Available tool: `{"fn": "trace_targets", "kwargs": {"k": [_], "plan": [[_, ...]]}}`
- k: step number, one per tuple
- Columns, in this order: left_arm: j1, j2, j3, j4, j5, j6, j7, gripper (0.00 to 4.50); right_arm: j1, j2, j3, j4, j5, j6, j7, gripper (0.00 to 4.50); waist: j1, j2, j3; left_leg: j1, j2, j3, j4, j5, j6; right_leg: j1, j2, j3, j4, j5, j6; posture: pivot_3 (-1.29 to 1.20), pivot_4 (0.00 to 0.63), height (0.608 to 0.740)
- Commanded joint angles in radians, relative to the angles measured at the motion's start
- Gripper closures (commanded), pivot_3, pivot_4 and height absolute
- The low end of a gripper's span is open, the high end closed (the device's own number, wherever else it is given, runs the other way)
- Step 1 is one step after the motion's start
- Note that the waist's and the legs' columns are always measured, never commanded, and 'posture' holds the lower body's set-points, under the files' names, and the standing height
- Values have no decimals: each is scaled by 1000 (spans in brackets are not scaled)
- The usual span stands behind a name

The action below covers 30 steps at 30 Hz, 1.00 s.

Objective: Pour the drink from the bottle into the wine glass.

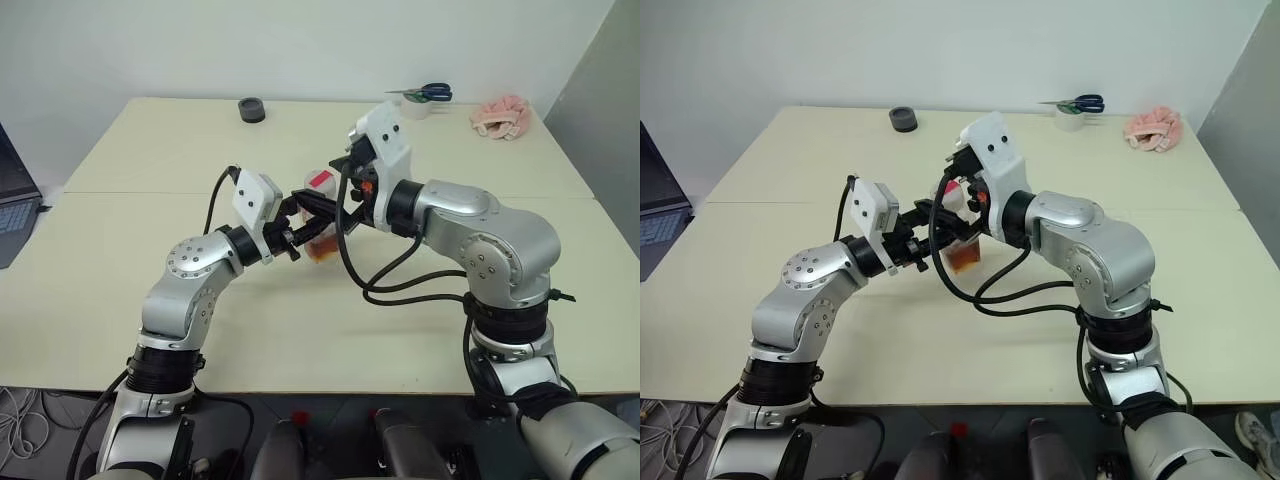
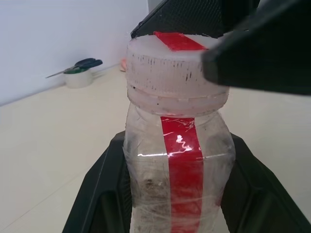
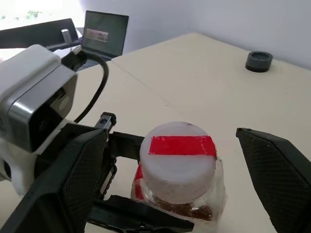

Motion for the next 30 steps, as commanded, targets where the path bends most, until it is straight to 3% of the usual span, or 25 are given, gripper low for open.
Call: {"fn": "trace_targets", "kwargs": {"k": [1,4,9,10,14,22,30], "plan": [[-19,3,16,-25,0,-33,-3,2587,3,10,-19,-39,4,5,-41,0,0,0,0,0,0,0,0,0,0,0,0,0,0,0,0,0,150,740],[-23,4,17,-20,1,-34,-5,2587,1,9,-18,-38,13,5,-55,616,0,0,0,0,0,0,0,0,0,0,0,0,0,0,0,0,150,740],[-23,5,17,-21,2,-33,-6,2587,0,5,-12,-38,28,1,-55,2410,-1,0,0,0,0,0,0,0,0,0,0,0,0,0,0,0,150,740],[-22,5,18,-21,1,-33,-5,2588,1,4,-11,-42,36,-5,-48,2416,-1,0,0,0,0,0,0,0,0,0,0,0,0,0,0,0,150,740],[-17,9,21,-24,1,-30,-5,2588,0,-7,-4,-48,60,-22,-28,2416,-1,0,0,0,0,0,0,0,0,0,0,0,0,-2,3,0,150,740],[-13,11,24,-30,0,-27,-4,2589,-13,-24,11,-20,65,-61,-6,0,-1,0,0,0,0,0,0,0,0,0,0,0,0,-2,4,0,150,740],[-10,13,26,-33,0,-26,-2,2589,-17,-45,33,14,53,-98,15,0,-1,0,0,0,0,0,0,0,0,0,0,0,0,-3,4,0,150,740]]}}
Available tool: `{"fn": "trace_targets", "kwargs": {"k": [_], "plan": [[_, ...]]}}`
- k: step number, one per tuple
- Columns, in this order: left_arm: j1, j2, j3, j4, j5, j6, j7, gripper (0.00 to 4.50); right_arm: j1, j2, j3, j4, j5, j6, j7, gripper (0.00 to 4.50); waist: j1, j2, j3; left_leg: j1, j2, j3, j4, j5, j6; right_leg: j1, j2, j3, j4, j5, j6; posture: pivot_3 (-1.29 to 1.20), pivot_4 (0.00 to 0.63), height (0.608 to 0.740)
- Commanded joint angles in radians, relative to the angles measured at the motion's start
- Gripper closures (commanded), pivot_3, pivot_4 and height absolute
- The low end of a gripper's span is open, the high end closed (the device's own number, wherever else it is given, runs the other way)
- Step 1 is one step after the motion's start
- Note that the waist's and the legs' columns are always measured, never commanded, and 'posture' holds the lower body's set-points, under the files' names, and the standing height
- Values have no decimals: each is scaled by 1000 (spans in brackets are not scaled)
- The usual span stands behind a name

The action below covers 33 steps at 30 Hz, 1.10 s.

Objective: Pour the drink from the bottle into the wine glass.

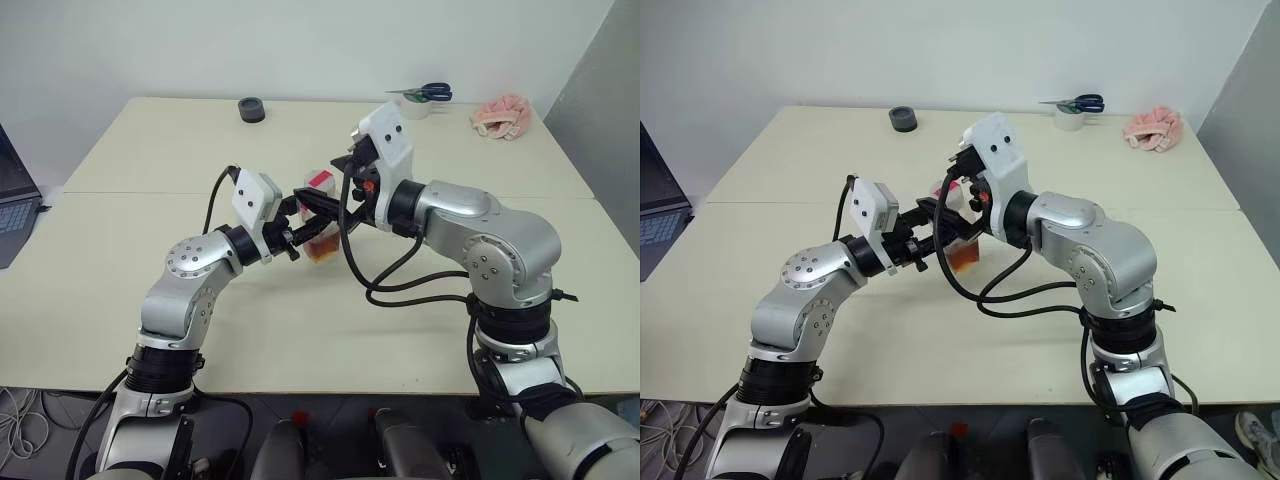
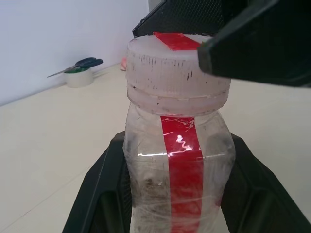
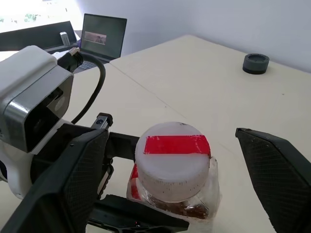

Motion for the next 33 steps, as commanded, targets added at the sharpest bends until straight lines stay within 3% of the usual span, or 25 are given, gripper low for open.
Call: {"fn": "trace_targets", "kwargs": {"k": [1,9,18,27,33], "plan": [[-8,10,25,-36,-3,-25,2,2589,-26,-4,7,1,-4,-36,1,0,0,0,0,0,0,0,0,0,0,0,0,0,0,0,0,0,150,740],[-4,13,26,-44,-6,-20,8,2589,-31,-6,20,25,1,-65,26,0,0,0,0,0,0,0,0,0,0,0,0,0,0,0,0,0,150,740],[-10,9,20,-47,-7,-19,10,2589,-95,4,78,189,-63,-236,76,0,-1,0,0,0,0,0,0,0,0,0,0,0,-1,0,0,0,150,740],[5,12,29,-68,-9,-13,19,2589,-119,45,64,273,-97,-300,56,0,0,0,0,0,0,0,0,0,0,0,0,0,0,0,0,0,150,740],[6,12,28,-71,-15,-12,9,2589,-108,5,46,267,-103,-298,70,0,0,0,0,0,0,0,0,0,0,0,0,0,-1,0,0,0,150,740]]}}
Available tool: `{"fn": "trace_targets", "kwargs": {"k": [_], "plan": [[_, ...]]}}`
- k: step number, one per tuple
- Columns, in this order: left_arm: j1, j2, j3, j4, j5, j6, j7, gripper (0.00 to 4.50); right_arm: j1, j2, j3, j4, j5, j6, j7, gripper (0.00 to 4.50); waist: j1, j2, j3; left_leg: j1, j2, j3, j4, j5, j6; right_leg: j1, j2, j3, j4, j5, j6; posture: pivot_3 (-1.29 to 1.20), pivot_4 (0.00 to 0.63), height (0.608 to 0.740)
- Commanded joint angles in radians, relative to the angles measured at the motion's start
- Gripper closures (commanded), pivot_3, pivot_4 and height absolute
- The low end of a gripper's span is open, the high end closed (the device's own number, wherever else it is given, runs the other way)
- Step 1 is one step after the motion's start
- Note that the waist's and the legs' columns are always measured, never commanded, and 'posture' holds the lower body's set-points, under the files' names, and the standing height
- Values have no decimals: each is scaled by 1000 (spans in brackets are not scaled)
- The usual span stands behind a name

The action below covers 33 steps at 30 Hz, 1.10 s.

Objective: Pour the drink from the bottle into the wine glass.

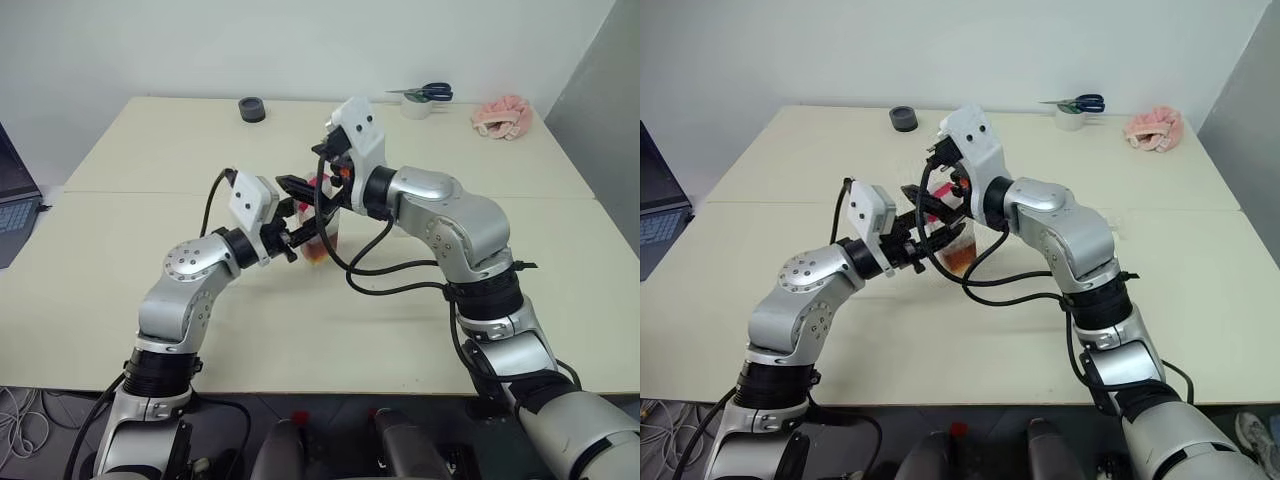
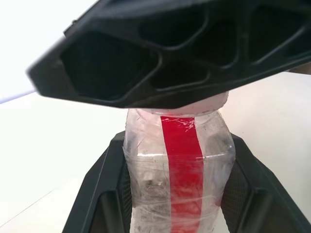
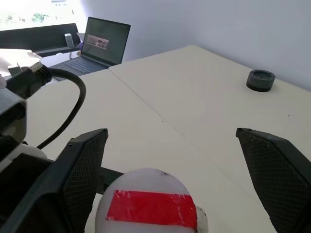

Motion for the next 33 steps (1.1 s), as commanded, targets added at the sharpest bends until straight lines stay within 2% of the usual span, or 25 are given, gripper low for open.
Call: {"fn": "trace_targets", "kwargs": {"k": [1,12,22,33], "plan": [[-11,10,22,-57,-15,-16,-5,2589,-8,-42,-37,-54,2,-5,15,0,0,0,0,0,0,0,0,0,0,0,0,0,0,0,0,0,150,740],[-31,9,15,-27,-16,-24,-22,2596,77,-180,-63,-185,56,76,69,0,1,0,0,0,0,0,0,0,0,0,0,0,0,0,0,0,150,740],[-44,12,12,-10,-16,-27,-37,2596,117,-250,-68,-245,106,86,98,0,0,0,0,0,0,0,0,0,0,0,0,0,0,0,0,0,150,740],[-43,8,12,-16,-13,-24,-34,2596,126,-200,-70,-289,157,128,71,0,0,0,0,0,0,0,0,0,0,0,1,0,0,0,0,0,150,740]]}}
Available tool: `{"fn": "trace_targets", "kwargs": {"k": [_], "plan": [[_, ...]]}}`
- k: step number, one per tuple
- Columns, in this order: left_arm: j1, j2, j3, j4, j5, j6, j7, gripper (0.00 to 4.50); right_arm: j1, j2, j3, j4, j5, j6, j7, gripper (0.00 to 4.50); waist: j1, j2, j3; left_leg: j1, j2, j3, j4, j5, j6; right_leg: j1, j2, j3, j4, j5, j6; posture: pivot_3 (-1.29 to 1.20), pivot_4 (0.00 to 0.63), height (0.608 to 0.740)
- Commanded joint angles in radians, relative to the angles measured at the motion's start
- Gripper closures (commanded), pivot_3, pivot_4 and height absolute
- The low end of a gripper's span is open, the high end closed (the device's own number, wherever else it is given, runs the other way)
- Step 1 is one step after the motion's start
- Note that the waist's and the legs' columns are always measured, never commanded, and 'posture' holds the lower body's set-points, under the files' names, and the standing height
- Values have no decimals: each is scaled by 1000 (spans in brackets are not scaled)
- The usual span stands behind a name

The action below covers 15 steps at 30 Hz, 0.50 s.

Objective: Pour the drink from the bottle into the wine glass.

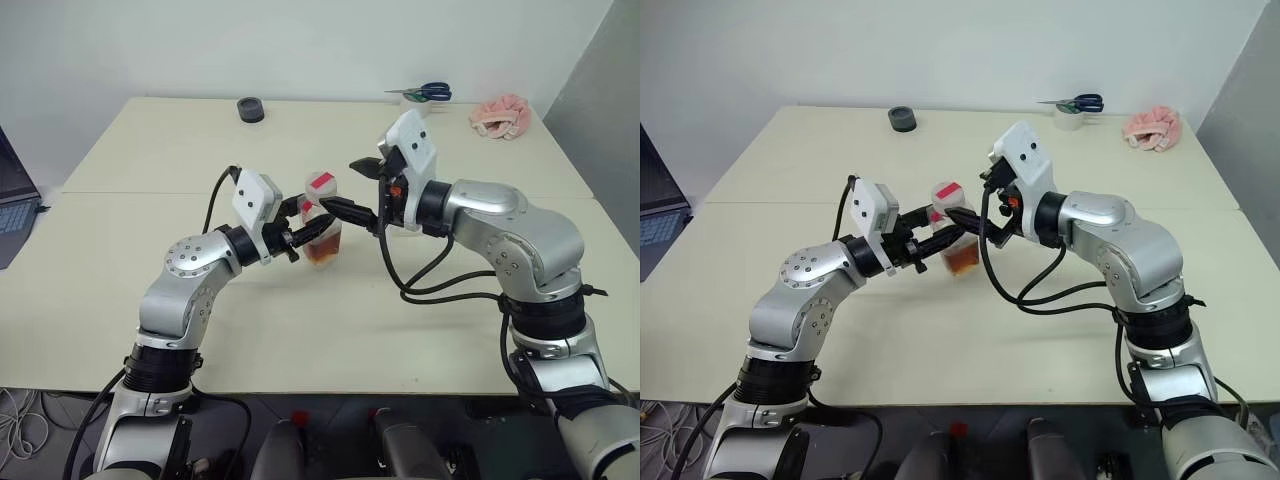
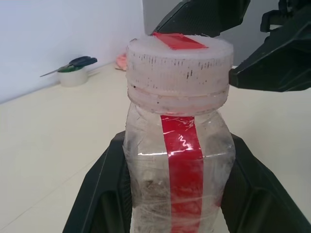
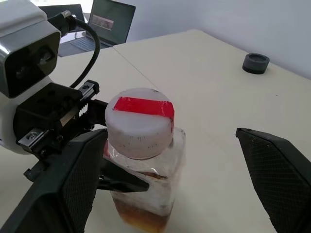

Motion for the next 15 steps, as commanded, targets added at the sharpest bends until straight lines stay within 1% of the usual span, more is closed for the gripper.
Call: {"fn": "trace_targets", "kwargs": {"k": [1,8,11,15], "plan": [[-23,1,22,-30,-7,-24,3,2596,2,19,-28,-46,23,9,-14,0,0,0,0,0,0,0,0,0,0,0,0,0,0,0,0,0,150,740],[-23,0,21,-31,-9,-24,6,2596,-6,64,-30,-36,25,15,-57,0,0,0,0,0,0,0,0,0,0,0,0,0,0,0,0,0,150,740],[-21,-1,21,-32,-10,-24,7,2596,-14,76,-32,-17,20,9,-73,528,0,0,0,0,0,0,0,0,0,0,0,0,0,0,0,0,150,740],[-20,-1,21,-32,-10,-25,8,2596,-18,84,-23,0,11,1,-86,1887,0,0,0,0,0,0,0,0,0,0,0,0,0,0,0,0,150,740]]}}
